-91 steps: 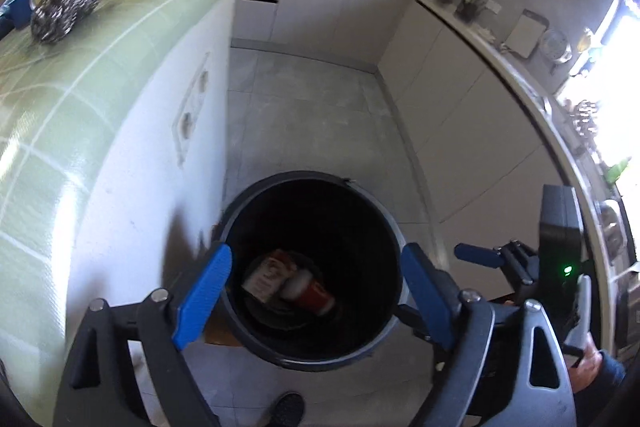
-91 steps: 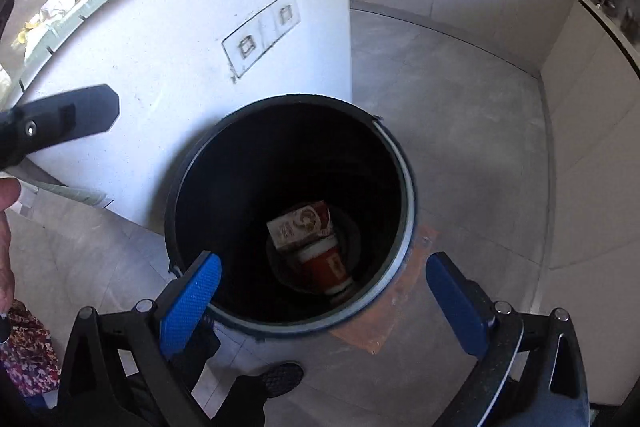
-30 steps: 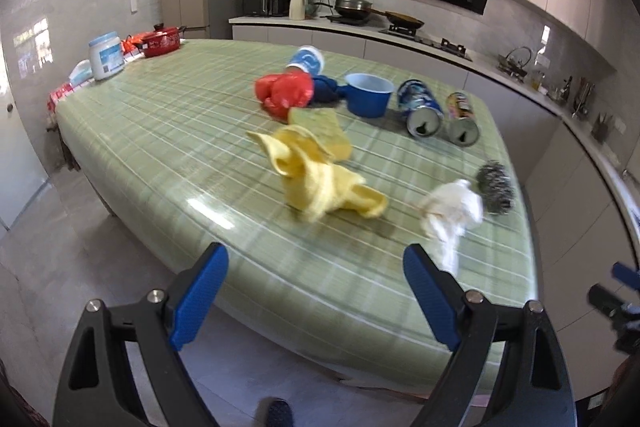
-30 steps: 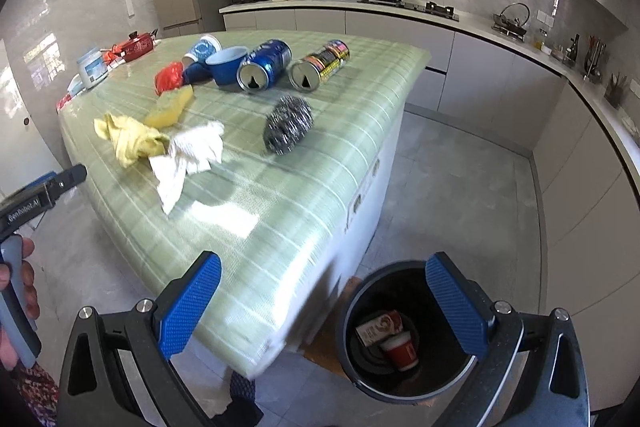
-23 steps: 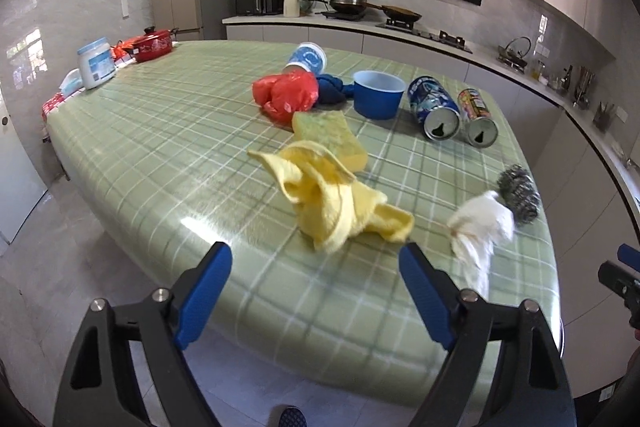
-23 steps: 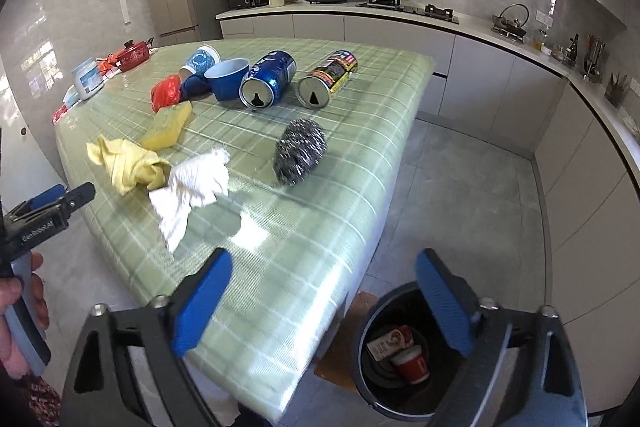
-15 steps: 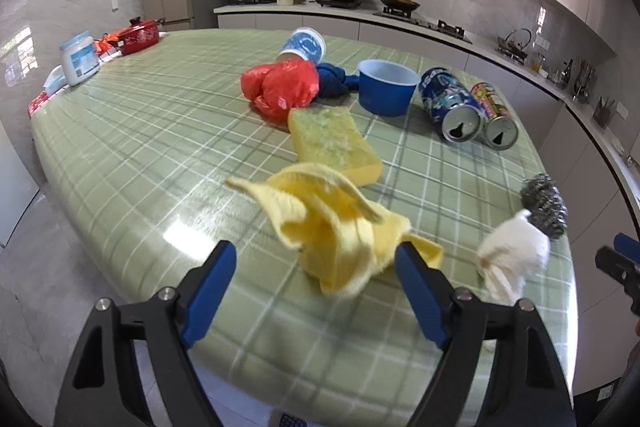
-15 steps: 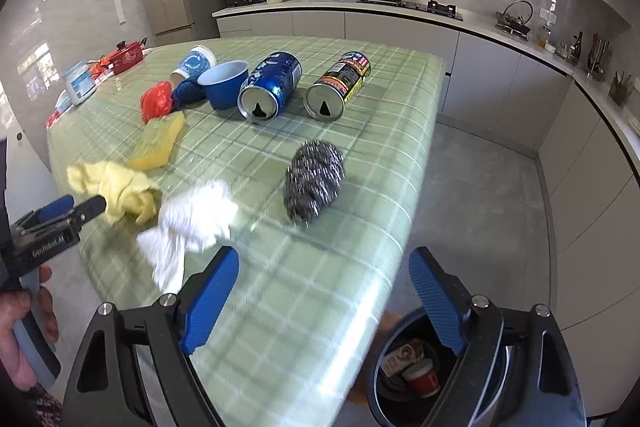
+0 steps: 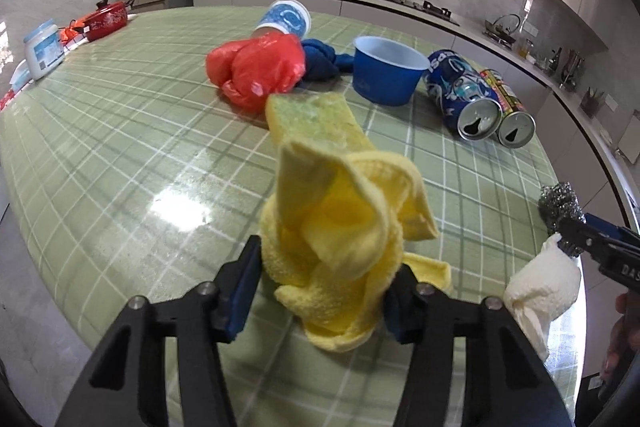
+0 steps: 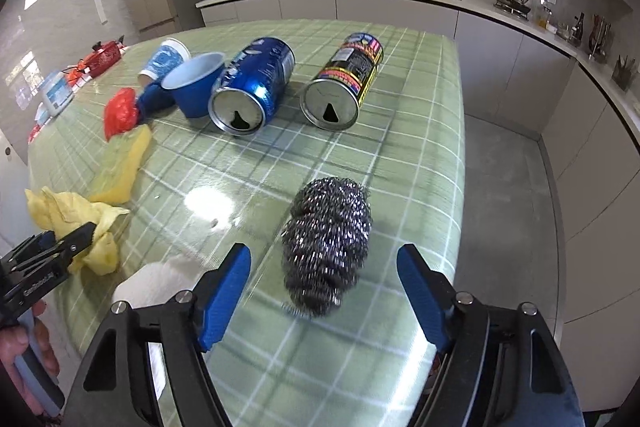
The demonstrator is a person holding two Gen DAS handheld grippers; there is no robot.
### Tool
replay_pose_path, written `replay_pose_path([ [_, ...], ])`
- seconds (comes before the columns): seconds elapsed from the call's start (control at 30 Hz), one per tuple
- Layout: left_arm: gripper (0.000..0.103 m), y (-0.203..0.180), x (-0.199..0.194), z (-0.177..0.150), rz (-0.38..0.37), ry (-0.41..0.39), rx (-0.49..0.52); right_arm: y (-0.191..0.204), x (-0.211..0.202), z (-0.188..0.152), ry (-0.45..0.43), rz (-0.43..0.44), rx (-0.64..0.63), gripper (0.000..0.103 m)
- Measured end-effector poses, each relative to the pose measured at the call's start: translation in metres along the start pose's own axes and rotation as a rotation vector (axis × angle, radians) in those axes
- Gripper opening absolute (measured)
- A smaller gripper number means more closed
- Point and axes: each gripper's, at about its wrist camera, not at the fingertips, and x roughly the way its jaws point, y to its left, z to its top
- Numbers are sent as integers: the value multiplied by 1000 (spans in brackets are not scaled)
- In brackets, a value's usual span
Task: Collect trash
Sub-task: 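Grasp the yellow cloth with the left tool while the right tool grasps the steel wool, then carry the yellow cloth and steel wool with both tools over the bin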
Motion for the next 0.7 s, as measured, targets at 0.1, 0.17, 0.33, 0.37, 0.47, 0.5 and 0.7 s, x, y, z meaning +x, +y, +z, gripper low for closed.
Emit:
replay_pose_path([
  [0.1,47,0,1,2,-21,0,8,-1,11,2,18,-8,7,66],
  [0.17,42,-1,-1,2,-20,-6,12,-2,18,2,37,-4,10,47],
  [0.33,40,-1,-11,2,-39,-33,5,-3,18,-1,26,5,10,43],
  [0.37,40,-2,-14,2,-40,-40,4,-3,16,-2,22,8,13,43],
  [0.47,40,-6,-25,3,-36,-62,7,-6,10,-5,15,16,16,43],
  [0.5,40,-7,-28,3,-31,-70,9,-8,8,-6,10,17,19,43],
  [0.7,40,-17,-42,3,-23,-95,11,-20,-10,-7,-12,22,31,43],
])
